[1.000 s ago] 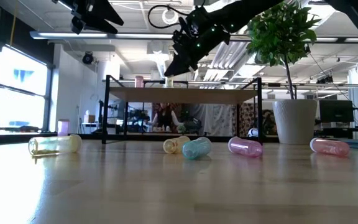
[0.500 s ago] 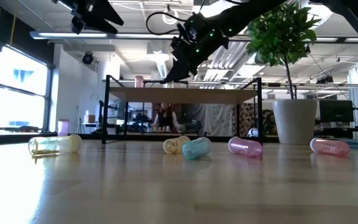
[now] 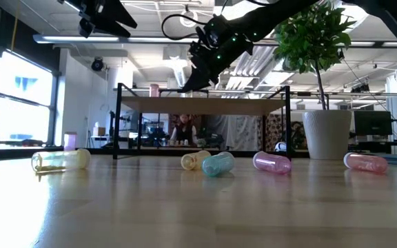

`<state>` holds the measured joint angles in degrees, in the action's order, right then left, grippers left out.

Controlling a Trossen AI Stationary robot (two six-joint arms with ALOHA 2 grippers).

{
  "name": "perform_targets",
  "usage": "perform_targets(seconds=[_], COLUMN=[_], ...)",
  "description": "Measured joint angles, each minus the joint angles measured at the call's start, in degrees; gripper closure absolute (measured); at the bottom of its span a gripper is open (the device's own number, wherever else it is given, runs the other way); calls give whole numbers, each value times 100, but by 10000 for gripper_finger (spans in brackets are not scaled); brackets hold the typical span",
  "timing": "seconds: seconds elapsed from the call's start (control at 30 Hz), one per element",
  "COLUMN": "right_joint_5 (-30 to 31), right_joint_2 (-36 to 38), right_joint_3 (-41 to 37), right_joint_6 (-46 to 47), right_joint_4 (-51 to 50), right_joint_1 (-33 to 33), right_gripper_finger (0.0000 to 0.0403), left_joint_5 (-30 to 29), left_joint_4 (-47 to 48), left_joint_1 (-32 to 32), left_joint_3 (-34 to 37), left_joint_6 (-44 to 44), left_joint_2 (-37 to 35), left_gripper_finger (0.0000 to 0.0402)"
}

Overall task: Pick and place medicine bottles onto shelf by color
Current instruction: Put the bottom yellow pill bottle on the shelf

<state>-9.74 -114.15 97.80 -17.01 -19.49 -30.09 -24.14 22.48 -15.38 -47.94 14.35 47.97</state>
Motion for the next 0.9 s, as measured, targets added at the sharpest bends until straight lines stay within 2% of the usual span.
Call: perform_targets(seconds=[0.33,0.53,0.9], right_joint_5=[-44,22,26], right_joint_2=[0,0,0], right_joint_3=[0,0,0], right_joint_6=[-47,-49,11], right_joint_4=[2,33,52], right_joint_1=[0,-2,-2], right_gripper_finger=[302,278,260], left_joint_5=[105,104,104], left_joint_4=[0,0,0], left_joint_1=[-1,-1,-1], left_joint_3=[0,0,0], left_joint_6=[-2,-1,0], left_joint_2=[0,0,0], left_gripper_finger=[206,206,206])
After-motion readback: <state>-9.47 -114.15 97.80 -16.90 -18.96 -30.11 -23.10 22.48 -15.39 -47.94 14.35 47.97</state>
